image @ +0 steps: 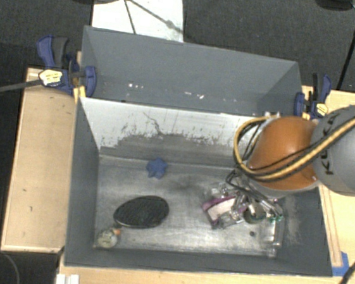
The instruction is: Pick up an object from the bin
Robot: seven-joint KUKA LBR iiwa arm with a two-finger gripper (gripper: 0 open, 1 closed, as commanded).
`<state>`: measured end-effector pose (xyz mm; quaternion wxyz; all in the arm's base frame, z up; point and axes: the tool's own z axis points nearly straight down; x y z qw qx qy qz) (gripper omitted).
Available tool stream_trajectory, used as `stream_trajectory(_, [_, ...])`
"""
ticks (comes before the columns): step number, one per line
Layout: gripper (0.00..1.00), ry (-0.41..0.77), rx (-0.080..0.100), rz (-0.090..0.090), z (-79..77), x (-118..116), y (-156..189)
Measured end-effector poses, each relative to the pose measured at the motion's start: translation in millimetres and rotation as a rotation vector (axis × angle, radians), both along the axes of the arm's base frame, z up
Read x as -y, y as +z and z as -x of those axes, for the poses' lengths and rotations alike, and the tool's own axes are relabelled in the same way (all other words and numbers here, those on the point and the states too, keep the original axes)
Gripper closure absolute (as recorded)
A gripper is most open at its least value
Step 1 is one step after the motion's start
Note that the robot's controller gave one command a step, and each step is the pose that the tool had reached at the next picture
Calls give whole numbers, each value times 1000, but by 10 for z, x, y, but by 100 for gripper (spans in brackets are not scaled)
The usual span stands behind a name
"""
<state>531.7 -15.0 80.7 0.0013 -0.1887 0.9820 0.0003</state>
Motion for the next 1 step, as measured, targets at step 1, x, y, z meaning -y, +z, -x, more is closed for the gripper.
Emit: stream_trajectory(1, [100, 169, 7, 3, -39, 178, 1733])
